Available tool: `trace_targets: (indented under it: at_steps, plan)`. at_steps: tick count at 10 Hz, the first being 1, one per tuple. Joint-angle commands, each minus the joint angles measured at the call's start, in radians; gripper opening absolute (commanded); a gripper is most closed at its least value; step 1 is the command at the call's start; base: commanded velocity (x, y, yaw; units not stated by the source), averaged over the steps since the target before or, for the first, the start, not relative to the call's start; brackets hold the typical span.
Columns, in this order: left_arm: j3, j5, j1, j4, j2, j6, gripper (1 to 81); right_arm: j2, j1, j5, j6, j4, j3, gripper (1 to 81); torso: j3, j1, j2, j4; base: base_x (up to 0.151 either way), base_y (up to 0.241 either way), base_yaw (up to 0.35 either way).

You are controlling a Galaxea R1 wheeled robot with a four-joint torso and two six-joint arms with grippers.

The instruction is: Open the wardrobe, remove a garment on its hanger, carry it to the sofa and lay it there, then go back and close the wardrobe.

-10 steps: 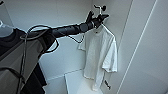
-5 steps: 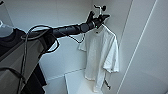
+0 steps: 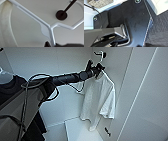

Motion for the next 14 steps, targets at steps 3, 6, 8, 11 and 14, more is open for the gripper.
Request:
trace_targets:
  at_steps: [3,6,8,11,14]
  plan:
    - [0.031,-0.032,-0.251,0.04,-0.017,0.029,1.0,-0.003,0.036,-0.058,0.005,0.013,0.0,81.1,0.0,0.0,0.0,0.0,0.0,0.0,0.0]
    - [0.051,-0.027,-0.289,0.042,-0.044,0.029,1.0,-0.008,0.031,-0.055,0.006,0.022,0.0,81.1,0.0,0.0,0.0,0.0,0.0,0.0,0.0]
    - [0.062,-0.011,-0.303,0.043,-0.058,0.029,1.0,-0.008,0.031,-0.052,0.006,0.024,0.0,81.1,0.0,0.0,0.0,0.077,0.0,0.0,0.0]
    - [0.065,0.017,-0.303,0.045,-0.066,0.031,1.0,-0.008,0.031,-0.052,0.005,0.024,0.002,81.1,0.0,0.0,0.0,0.138,0.0,0.0,0.0]
    - [0.061,0.057,-0.297,0.08,-0.063,0.031,1.0,-0.008,0.033,-0.051,0.006,0.024,0.0,81.1,0.0,0.0,0.0,0.146,0.0,0.0,0.0]
